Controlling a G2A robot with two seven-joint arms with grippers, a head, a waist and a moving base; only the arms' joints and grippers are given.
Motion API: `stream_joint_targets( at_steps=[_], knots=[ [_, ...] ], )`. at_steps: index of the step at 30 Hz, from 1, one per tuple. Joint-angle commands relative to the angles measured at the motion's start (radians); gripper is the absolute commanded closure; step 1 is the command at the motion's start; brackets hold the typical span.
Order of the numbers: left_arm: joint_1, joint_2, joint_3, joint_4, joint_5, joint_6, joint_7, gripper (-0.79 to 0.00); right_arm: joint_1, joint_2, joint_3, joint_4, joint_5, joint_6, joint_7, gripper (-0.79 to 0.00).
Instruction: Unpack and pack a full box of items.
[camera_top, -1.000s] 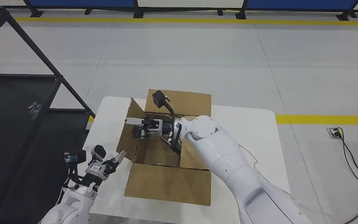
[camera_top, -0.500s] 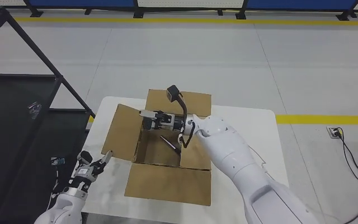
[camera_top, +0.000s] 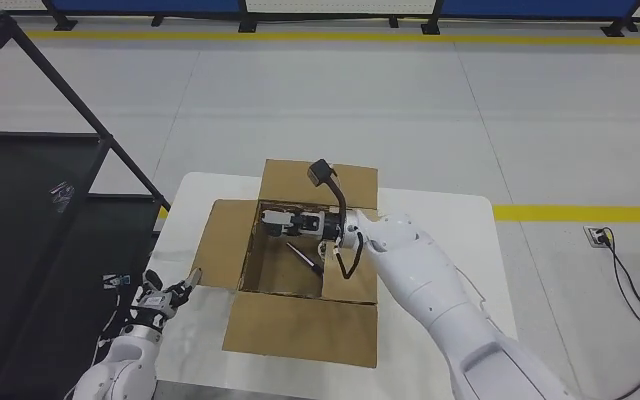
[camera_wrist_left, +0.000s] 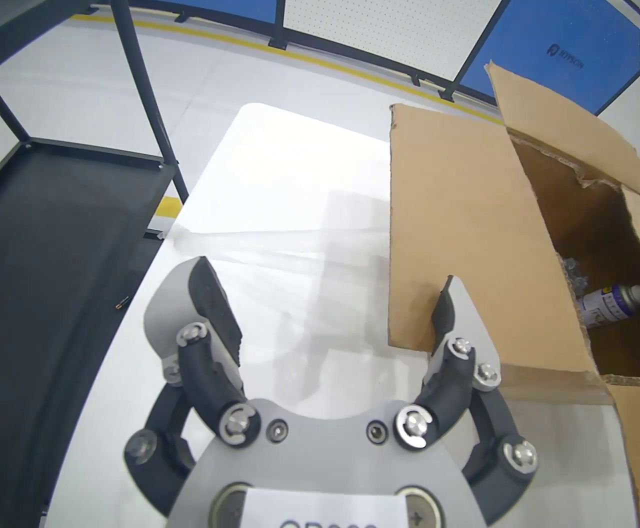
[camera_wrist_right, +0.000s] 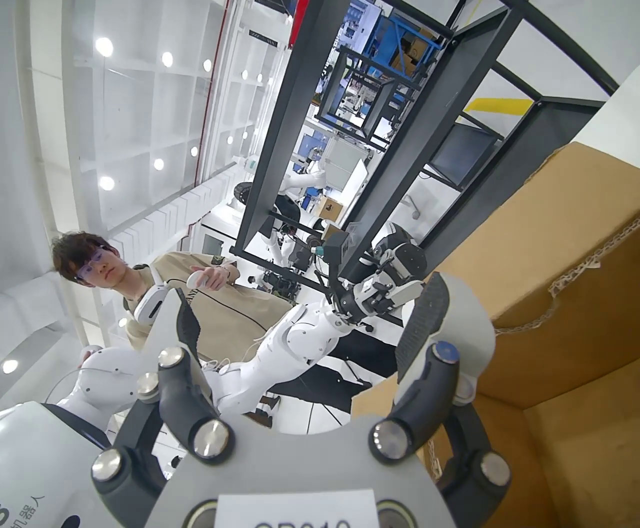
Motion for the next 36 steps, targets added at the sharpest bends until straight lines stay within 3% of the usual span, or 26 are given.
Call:
stream_joint_targets(
  at_steps=[1, 7, 16, 23, 26, 36],
  knots=[
    [-0.005, 0.000, 0.001, 0.007, 0.002, -0.002, -0.003, -0.785, -0.015, 0.012, 0.008, -0.025, -0.003, 0.001, 0.001, -0.785],
    [0.005, -0.002, -0.010, -0.032, -0.020, -0.007, 0.026, -0.785, -0.034, 0.035, 0.034, -0.048, 0.008, 0.019, 0.019, -0.785],
    [0.106, -0.006, -0.052, -0.269, -0.098, -0.065, 0.110, -0.785, -0.031, 0.044, 0.047, -0.060, -0.012, 0.024, 0.001, -0.785],
    [0.143, -0.005, -0.061, -0.408, -0.198, -0.165, 0.049, -0.785, -0.056, 0.079, 0.089, -0.089, -0.081, -0.029, -0.037, -0.785],
    [0.120, -0.003, -0.037, -0.425, -0.184, -0.172, 0.000, -0.785, -0.091, 0.105, 0.127, -0.123, -0.113, -0.048, -0.056, -0.785],
    [-0.051, -0.015, 0.193, -0.325, -0.136, -0.172, -0.105, -0.785, -0.304, 0.202, 0.307, -0.367, -0.146, -0.049, -0.091, -0.785]
  ],
)
